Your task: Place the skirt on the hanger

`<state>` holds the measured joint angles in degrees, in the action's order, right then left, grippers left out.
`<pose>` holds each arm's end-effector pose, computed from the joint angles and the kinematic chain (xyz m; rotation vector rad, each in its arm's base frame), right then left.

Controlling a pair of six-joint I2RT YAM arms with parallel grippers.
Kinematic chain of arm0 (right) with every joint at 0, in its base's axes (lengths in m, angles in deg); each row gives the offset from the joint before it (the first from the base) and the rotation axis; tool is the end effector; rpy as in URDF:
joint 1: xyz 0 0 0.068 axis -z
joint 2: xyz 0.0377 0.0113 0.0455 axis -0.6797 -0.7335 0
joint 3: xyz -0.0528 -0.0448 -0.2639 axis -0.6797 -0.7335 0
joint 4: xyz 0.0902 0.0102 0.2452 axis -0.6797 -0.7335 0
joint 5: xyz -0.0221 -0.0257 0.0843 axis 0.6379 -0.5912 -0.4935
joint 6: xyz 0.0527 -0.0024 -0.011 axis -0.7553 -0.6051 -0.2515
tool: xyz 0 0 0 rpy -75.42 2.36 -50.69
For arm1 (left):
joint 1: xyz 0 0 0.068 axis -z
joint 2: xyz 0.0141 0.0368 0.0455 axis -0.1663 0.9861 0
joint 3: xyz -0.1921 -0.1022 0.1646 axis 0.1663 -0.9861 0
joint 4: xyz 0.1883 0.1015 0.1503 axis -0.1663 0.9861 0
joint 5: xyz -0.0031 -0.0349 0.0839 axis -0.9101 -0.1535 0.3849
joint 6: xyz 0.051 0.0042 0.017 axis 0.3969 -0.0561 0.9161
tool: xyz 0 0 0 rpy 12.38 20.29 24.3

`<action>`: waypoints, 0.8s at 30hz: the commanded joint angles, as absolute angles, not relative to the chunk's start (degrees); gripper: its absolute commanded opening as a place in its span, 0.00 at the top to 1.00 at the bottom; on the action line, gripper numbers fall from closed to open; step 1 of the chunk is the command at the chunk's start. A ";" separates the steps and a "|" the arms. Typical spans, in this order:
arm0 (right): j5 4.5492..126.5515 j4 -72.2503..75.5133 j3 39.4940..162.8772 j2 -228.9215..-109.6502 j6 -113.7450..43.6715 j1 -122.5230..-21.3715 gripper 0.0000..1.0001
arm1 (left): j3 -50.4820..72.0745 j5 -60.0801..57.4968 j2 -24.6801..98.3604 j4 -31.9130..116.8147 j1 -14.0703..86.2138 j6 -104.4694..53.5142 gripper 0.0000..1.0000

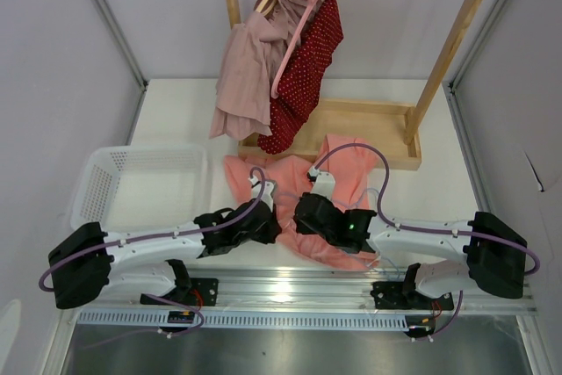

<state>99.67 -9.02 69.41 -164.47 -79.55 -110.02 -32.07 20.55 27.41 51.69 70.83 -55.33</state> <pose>0.1203 0.2454 0.2164 -0.0877 2.2985 0.5669 0.1146 -0.1917 0.1813 0.2920 2.3763 -0.6183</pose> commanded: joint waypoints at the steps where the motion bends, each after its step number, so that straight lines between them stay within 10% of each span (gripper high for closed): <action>1: 100.96 -6.74 70.55 -163.18 -79.28 -110.23 1.00 | -32.63 20.77 25.51 49.23 70.39 -52.31 0.86; 24: 100.44 -7.97 72.92 -165.73 -79.99 -112.17 1.00 | -31.49 25.33 29.46 40.42 75.31 -46.07 0.64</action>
